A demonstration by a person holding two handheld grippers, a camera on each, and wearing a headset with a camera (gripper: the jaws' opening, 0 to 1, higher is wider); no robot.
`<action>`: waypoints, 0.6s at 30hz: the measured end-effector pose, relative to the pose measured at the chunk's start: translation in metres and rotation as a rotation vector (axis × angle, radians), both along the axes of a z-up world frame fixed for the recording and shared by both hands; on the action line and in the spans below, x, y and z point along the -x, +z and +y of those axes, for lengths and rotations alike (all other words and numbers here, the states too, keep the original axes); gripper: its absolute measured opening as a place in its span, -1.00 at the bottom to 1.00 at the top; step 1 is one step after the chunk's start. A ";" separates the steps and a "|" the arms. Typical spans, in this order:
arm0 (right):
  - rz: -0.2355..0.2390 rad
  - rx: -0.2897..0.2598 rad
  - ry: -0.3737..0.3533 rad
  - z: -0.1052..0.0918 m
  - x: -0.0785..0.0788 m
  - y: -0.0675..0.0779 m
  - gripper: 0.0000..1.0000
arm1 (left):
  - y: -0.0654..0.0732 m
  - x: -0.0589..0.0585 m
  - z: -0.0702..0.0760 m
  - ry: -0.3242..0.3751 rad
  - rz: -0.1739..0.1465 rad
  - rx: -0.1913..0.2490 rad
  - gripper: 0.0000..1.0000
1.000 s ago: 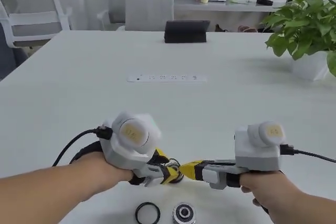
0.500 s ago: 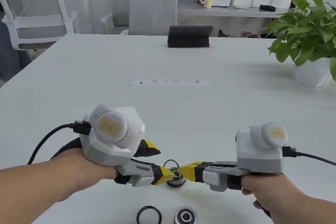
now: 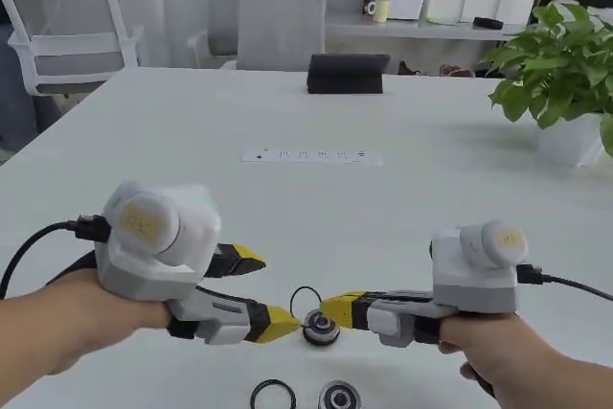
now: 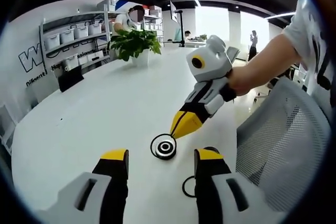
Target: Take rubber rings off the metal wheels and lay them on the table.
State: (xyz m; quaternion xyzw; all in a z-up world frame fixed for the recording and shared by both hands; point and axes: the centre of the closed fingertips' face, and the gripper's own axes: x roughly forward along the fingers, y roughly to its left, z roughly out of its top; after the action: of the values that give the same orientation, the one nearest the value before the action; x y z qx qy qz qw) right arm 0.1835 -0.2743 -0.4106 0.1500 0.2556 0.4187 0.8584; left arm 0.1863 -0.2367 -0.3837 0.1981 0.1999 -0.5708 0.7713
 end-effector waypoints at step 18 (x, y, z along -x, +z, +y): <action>-0.014 -0.036 0.079 0.034 0.009 0.017 -1.00 | 0.015 0.011 0.036 0.026 0.001 0.018 0.22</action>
State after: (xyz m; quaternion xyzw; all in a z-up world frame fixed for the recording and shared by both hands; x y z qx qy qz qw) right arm 0.1749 -0.2404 -0.3935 0.1523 0.2477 0.4580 0.8401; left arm 0.1751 -0.2002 -0.3687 0.1881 0.1976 -0.5627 0.7803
